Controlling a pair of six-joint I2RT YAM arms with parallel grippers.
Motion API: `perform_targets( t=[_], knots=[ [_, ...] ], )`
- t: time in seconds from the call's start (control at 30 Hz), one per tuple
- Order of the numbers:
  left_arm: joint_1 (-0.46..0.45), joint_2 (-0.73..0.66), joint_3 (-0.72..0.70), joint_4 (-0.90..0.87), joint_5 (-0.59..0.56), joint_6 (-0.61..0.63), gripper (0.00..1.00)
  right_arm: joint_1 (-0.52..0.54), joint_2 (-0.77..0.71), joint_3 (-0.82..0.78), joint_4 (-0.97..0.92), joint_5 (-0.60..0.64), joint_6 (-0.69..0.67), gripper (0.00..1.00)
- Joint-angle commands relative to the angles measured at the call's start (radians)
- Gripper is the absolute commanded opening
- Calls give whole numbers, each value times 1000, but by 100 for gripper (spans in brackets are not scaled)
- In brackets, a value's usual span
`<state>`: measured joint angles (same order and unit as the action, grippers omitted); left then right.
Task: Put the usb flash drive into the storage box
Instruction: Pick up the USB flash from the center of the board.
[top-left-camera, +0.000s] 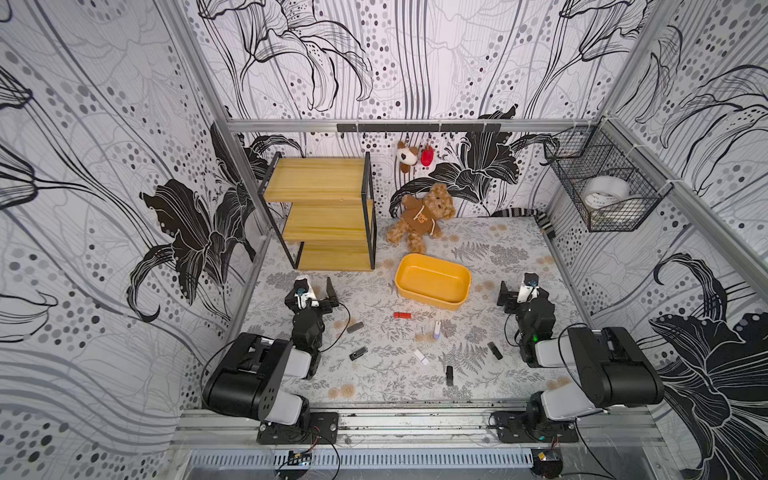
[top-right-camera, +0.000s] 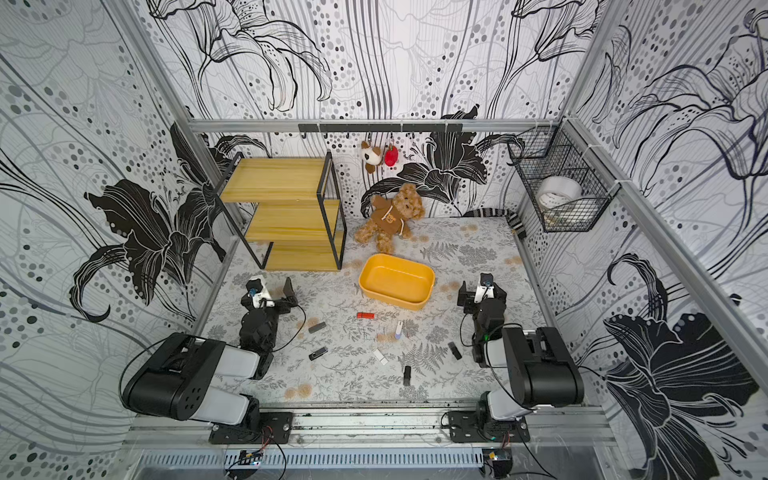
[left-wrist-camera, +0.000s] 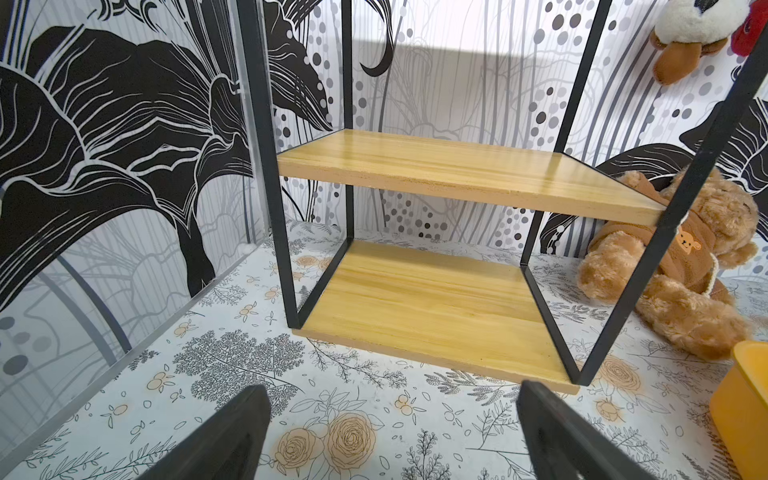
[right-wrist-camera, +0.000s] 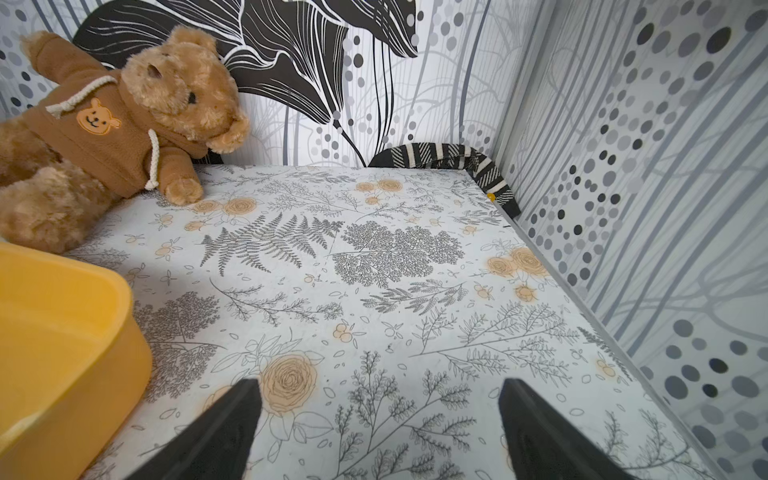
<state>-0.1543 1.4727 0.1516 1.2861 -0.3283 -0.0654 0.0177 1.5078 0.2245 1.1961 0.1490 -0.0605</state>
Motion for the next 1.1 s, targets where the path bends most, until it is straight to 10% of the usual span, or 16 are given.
perform_targets(
  t=[0.0, 1.07],
  knots=[
    [9, 4, 14, 28, 7, -1, 98, -3, -5, -4, 2, -9, 14, 95],
    [26, -1, 28, 3, -2, -13, 98, -2, -12, 3, -11, 12, 17, 95]
  ],
)
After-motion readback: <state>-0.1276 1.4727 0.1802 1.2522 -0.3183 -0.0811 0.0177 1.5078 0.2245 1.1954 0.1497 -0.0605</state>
